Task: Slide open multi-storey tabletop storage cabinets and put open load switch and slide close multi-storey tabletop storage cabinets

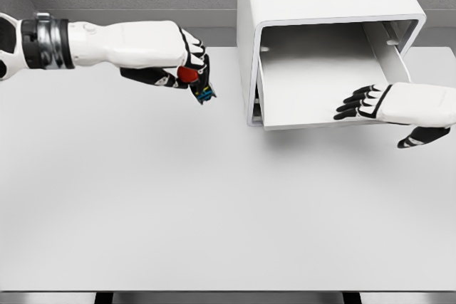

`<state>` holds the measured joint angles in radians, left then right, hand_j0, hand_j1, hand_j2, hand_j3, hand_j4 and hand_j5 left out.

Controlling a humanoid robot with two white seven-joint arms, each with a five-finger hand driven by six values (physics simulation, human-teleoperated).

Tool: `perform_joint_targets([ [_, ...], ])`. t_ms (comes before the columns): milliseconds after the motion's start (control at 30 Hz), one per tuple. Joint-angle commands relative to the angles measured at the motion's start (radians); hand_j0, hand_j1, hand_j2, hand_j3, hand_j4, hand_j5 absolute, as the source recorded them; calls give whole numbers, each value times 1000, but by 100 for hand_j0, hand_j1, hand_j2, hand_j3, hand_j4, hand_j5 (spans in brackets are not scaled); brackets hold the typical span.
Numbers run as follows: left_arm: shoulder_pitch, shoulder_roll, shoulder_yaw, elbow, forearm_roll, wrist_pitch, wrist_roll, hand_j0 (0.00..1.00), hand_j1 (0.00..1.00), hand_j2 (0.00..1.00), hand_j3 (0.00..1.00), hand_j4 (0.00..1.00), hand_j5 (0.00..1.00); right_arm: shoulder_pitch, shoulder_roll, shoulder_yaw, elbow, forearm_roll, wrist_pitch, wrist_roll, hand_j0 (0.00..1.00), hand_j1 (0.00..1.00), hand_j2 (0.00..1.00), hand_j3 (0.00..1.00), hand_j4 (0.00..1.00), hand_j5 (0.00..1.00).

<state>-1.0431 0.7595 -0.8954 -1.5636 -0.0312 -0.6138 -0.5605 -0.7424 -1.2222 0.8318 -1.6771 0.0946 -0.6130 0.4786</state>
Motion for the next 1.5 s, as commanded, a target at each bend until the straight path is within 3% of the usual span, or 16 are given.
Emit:
perform_joint_targets([
  [0, 0, 0, -7, -1, 8, 3, 1, 42, 42, 42, 42, 42, 42, 0, -16, 1, -6, -7, 2, -6, 100, 100, 100, 100, 100, 100],
  [633, -14, 7, -7, -32, 20, 3, 2, 42, 42, 42, 42, 42, 42, 29, -94, -3, -9, -7, 2, -46, 100, 100, 100, 100, 100, 100],
  [733, -14, 7, -7, -33, 20, 3, 2, 42, 42, 42, 42, 42, 42, 28, -100, -51, -9, -9, 2, -124, 100, 100, 100, 100, 100, 100],
  [933, -14, 7, -7, -35, 20, 3, 2, 42, 42, 42, 42, 42, 42, 25, -45, -60, 7, -18, 2, -72, 100, 100, 100, 100, 100, 100],
  [1233, -31, -2, -7, -33, 19, 3, 2, 42, 42, 42, 42, 42, 42, 43, -19, -53, 10, -4, 2, -77, 100, 100, 100, 100, 100, 100],
  [1467, -51, -5, -7, -46, 19, 3, 2, 42, 42, 42, 42, 42, 42, 44, 39, -45, 16, 108, 2, -43, 100, 100, 100, 100, 100, 100],
])
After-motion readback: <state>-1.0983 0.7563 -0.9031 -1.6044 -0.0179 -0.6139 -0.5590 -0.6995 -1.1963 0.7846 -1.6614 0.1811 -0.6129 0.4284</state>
